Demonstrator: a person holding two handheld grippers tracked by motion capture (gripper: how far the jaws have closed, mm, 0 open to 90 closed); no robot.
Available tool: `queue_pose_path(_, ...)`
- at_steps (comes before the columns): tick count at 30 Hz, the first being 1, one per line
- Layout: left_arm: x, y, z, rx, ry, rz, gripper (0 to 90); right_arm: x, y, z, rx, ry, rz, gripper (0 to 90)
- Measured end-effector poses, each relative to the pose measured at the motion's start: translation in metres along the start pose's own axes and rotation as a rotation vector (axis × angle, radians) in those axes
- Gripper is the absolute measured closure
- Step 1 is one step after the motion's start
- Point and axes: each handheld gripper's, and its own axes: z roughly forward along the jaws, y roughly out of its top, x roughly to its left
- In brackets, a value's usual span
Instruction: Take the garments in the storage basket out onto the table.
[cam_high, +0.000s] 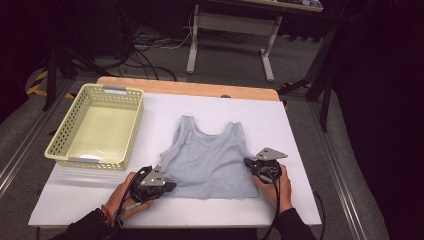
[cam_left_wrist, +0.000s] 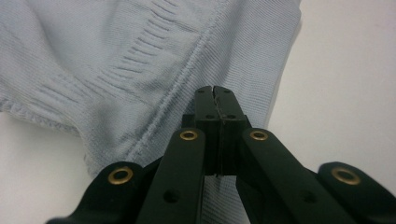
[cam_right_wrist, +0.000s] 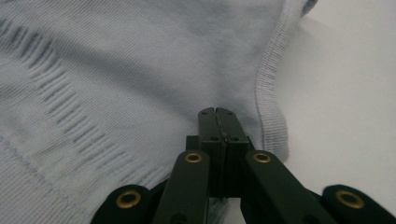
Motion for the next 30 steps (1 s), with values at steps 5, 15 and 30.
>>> queue_pose_path(5, 0.000, -0.001, 0.000, -0.006, 0.004, 0.009, 90.0, -0.004, -0.001, 0.000, 0.000, 0.022, 0.042, 90.0)
queue_pose_path(15, -0.002, -0.001, 0.000, -0.005, 0.013, 0.002, 90.0, -0.014, 0.041, -0.008, -0.131, 0.006, 0.024, 90.0)
queue_pose_path(30, 0.000, -0.002, 0.000, -0.014, 0.003, 0.001, 90.0, -0.058, 0.088, 0.076, 0.006, -0.039, 0.019, 90.0)
